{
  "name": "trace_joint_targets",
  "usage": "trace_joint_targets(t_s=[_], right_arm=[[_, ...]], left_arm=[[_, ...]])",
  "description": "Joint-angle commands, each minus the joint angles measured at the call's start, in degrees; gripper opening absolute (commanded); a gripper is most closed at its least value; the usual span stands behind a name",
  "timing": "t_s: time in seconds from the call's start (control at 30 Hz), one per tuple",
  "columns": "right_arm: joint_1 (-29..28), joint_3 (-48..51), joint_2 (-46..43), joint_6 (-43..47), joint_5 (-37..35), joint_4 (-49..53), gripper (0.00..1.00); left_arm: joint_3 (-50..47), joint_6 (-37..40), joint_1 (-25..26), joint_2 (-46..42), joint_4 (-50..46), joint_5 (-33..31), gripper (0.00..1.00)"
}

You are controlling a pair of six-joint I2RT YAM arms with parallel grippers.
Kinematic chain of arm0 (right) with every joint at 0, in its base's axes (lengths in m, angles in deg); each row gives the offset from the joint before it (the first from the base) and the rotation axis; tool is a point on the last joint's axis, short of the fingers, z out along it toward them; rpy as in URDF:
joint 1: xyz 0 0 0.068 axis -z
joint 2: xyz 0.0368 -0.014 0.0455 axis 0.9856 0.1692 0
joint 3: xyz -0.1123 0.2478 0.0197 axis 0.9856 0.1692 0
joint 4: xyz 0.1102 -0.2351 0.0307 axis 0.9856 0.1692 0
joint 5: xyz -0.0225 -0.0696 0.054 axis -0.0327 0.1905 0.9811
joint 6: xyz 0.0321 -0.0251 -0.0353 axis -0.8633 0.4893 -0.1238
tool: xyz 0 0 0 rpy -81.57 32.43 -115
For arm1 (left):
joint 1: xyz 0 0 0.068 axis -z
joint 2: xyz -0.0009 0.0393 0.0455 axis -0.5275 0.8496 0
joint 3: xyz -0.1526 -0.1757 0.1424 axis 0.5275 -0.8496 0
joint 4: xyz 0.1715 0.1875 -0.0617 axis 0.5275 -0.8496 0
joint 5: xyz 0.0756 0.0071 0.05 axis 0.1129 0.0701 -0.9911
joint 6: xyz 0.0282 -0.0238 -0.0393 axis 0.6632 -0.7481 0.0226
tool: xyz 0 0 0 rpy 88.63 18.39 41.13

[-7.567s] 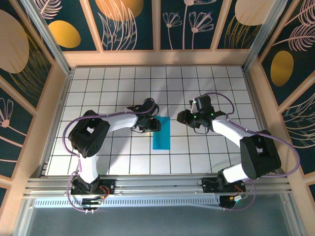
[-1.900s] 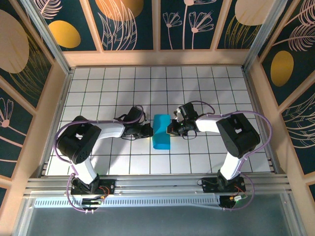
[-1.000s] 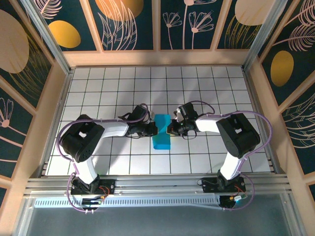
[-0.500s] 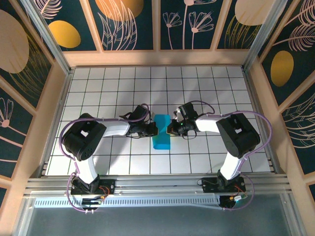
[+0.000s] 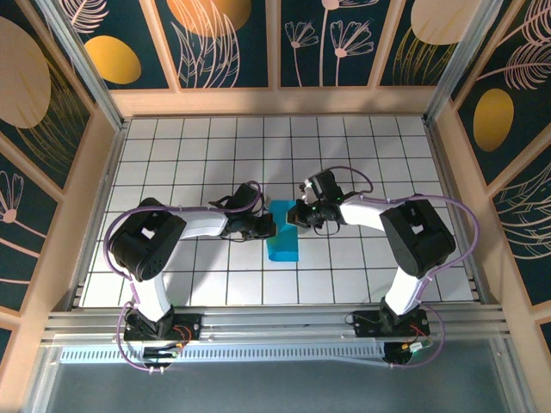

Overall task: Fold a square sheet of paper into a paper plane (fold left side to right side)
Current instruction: Hold the square sheet of paper at the center of the table.

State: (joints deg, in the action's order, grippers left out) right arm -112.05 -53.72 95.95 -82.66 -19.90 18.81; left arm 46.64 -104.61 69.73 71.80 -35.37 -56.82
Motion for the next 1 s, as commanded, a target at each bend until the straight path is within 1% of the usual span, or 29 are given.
trace_joint_targets(t_s=[0.0, 0.17, 0.43, 0.7, 0.97], right_arm=[[-1.8, -2.5, 1.1, -1.4, 1.2, -2.2, 0.00], [-2.4, -4.2, 4.7, -3.2, 1.4, -6.1, 0.00], [-2.8, -6.3, 10.2, -2.8, 1.1, -5.8, 0.00], [-2.7, -4.6, 11.7, -1.3, -2.1, -2.5, 0.00], [-2.0, -3.1, 11.9, -1.7, -3.9, -1.2, 0.00]], left_arm=[[0.3, 0.1, 0.0, 1.9, -3.7, -1.6, 0.03], [0.5, 0.2, 0.0, 1.9, -4.0, -1.9, 0.03], [0.4, 0.2, 0.0, 1.8, -4.0, -1.8, 0.02], [-0.1, 0.5, 0.0, 1.4, -5.1, -1.5, 0.03], [-4.0, 0.4, 0.4, -1.0, -6.6, 0.3, 0.03]])
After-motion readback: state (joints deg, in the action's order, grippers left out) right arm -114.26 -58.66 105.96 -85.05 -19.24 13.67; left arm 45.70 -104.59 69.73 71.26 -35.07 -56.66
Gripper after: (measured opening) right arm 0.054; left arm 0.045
